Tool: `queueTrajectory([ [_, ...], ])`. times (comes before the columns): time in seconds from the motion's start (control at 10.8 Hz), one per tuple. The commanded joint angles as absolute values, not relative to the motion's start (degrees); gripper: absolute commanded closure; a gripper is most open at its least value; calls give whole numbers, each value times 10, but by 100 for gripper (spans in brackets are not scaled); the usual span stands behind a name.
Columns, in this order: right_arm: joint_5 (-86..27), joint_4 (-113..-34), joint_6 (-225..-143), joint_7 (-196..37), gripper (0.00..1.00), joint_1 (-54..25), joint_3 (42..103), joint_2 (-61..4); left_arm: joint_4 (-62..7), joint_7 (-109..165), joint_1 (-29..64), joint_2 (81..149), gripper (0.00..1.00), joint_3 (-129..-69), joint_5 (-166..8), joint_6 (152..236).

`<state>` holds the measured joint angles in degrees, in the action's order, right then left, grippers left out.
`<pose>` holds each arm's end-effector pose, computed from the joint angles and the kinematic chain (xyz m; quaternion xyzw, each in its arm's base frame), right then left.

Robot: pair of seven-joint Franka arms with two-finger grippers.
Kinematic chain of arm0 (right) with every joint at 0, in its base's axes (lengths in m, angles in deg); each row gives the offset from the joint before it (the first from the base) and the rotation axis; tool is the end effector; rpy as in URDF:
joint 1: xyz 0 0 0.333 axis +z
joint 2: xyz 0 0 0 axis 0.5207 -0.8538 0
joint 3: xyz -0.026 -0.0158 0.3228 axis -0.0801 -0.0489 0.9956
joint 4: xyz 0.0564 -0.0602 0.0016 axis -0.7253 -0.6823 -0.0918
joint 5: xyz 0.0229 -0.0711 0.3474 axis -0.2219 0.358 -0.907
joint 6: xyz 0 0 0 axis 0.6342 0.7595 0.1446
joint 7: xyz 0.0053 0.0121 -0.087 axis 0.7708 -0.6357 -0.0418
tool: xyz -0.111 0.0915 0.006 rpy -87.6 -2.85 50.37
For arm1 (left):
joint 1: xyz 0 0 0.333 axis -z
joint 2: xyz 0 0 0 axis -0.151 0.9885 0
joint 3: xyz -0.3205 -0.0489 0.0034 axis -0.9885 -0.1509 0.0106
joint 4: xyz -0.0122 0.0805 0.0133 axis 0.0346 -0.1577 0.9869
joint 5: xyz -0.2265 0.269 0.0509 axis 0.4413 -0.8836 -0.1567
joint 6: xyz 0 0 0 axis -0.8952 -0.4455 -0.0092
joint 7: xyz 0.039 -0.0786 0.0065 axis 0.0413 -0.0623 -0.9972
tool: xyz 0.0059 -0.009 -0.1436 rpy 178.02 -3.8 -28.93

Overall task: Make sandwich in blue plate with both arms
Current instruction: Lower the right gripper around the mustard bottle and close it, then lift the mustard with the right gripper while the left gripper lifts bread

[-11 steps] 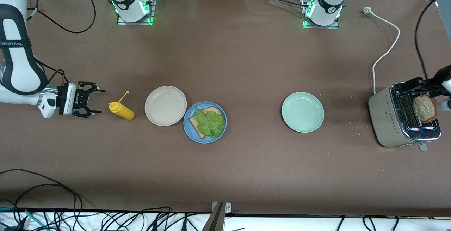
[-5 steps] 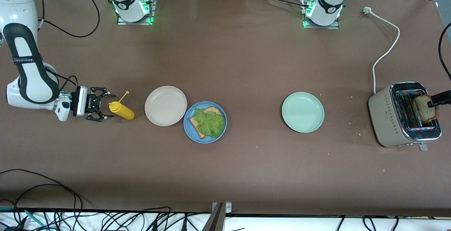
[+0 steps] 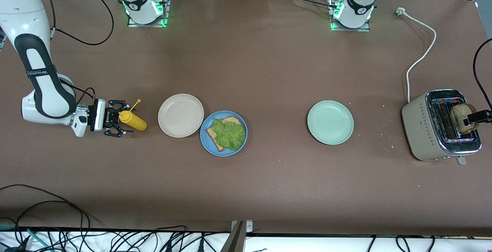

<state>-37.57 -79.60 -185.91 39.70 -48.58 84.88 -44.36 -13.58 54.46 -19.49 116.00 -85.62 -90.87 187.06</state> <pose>0.5756 -0.0449 0.1557 -0.6943 -0.6025 -0.2177 0.3280 0.5942 0.2694 0.3839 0.9995 0.0255 -0.0172 0.0047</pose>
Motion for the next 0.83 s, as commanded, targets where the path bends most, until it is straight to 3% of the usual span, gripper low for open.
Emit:
queueTrajectory([
  [0.0, -395, -785, -1879, 407, 0, -491, 864, -461, -136, 551, -206, 1172, 0, -859, -921, 1870],
  [0.09, -396, -785, -1880, 407, 1, -491, 866, -462, -141, 550, -206, 1173, 0, -859, -921, 1866],
  [0.18, -396, -785, -1880, 407, 11, -491, 866, -463, -145, 550, -205, 1173, 1, -859, -921, 1851],
  [0.37, -401, -785, -1881, 406, 46, -491, 866, -463, -150, 551, -203, 1173, 12, -860, -921, 1843],
  [0.46, -406, -785, -1880, 406, 62, -491, 866, -463, -149, 549, -203, 1173, 45, -860, -921, 1835],
  [0.55, -406, -785, -1880, 406, 74, -491, 866, -462, -149, 548, -202, 1173, 86, -860, -922, 1833],
  [0.65, -405, -784, -1881, 406, 83, -491, 866, -462, -148, 547, -200, 1173, 98, -860, -922, 1832],
  [0.74, -402, -784, -1881, 404, 90, -491, 866, -461, -148, 546, -199, 1173, 100, -860, -922, 1831],
])
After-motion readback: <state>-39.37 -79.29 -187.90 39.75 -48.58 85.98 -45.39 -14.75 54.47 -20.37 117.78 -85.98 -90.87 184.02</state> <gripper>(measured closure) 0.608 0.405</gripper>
